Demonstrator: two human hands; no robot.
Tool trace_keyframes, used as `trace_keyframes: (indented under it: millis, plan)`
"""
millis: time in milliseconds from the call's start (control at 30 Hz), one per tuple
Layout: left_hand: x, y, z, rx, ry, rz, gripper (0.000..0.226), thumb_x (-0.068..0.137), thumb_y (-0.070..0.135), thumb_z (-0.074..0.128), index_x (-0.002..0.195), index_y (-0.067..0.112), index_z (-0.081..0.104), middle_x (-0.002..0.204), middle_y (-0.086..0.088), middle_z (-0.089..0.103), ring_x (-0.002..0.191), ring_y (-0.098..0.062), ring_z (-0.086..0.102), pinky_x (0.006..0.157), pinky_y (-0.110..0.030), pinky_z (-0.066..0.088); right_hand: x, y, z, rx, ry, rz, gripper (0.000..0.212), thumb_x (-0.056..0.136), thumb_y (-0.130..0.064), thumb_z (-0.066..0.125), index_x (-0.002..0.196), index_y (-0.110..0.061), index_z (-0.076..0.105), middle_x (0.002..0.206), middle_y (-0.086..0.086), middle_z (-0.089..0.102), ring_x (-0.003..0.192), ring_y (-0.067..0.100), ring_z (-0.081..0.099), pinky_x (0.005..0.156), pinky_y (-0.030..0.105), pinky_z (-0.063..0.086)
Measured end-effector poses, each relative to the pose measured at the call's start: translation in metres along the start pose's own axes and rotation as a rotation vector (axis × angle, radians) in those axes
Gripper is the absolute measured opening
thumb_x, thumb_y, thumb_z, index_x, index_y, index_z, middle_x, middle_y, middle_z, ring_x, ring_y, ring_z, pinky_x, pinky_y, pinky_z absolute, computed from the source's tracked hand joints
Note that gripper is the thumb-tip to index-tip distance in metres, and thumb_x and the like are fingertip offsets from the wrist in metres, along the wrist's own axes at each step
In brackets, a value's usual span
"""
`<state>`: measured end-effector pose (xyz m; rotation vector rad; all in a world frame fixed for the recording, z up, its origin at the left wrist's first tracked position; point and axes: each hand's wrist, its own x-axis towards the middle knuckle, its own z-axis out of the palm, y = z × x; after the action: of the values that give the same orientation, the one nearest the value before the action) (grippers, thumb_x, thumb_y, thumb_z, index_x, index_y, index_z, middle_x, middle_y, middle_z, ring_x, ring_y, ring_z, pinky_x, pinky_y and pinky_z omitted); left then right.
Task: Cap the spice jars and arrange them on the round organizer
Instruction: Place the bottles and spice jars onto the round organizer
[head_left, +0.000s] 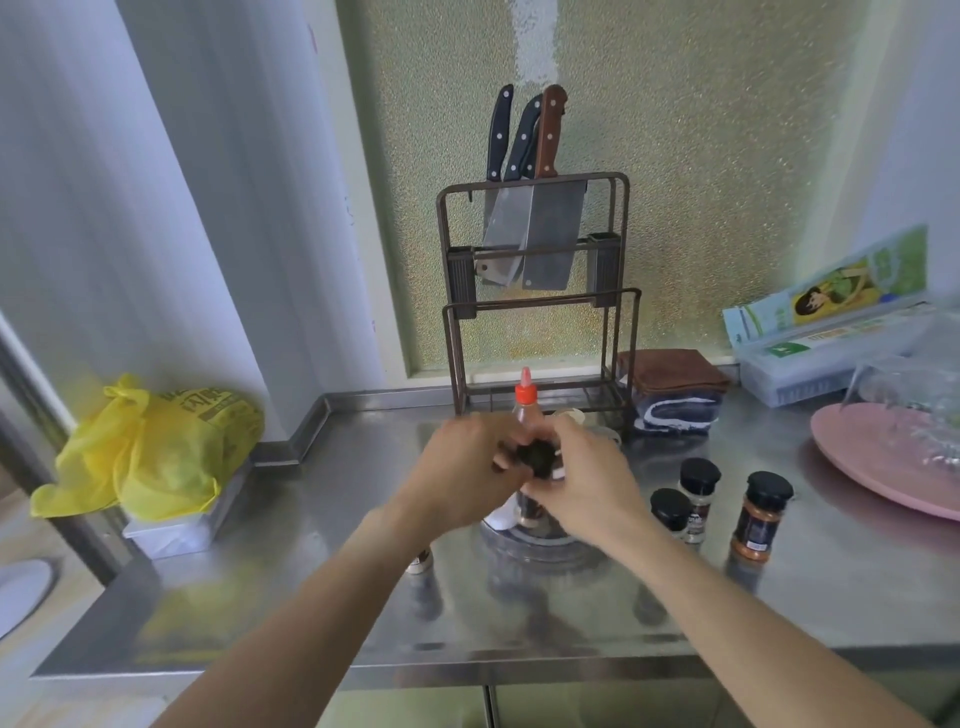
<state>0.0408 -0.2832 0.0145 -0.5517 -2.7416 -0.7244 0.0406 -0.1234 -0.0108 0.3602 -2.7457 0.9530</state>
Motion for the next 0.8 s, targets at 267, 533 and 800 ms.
trace_keyframes:
  millis: [267, 533, 800]
  plan:
    - [0.078, -0.013, 0.02, 0.314, -0.077, 0.056, 0.022, 0.082, 0.024, 0.071, 0.102, 0.023, 0.077, 0.106, 0.0, 0.075, 0.099, -0.025, 0.068, 0.09, -0.043, 0.056, 0.073, 0.027, 0.008, -0.217, -0.029, -0.01, 0.029, 0.083, -0.019, 0.076, 0.11, -0.017, 0.066, 0.113, 0.004, 0.068, 0.111, 0.027, 0.064, 0.088, 0.037, 0.052]
    - [0.085, -0.034, 0.051, 0.433, -0.187, 0.054, 0.013, 0.083, 0.019, 0.064, 0.089, 0.018, 0.075, 0.102, -0.007, 0.075, 0.098, -0.031, 0.069, 0.084, -0.045, 0.06, 0.084, 0.045, 0.048, -0.254, -0.037, -0.035, 0.023, 0.086, -0.023, 0.072, 0.106, -0.015, 0.063, 0.1, 0.009, 0.074, 0.098, 0.032, 0.069, 0.089, 0.045, 0.056]
    - [0.05, -0.042, -0.002, 0.177, 0.001, -0.046, 0.022, 0.094, 0.025, 0.058, 0.106, 0.025, 0.077, 0.111, 0.004, 0.078, 0.097, -0.019, 0.072, 0.085, -0.038, 0.059, 0.057, 0.017, 0.019, -0.243, 0.09, -0.085, 0.038, 0.088, -0.023, 0.077, 0.123, -0.022, 0.061, 0.115, -0.004, 0.067, 0.103, 0.02, 0.068, 0.085, 0.037, 0.057]
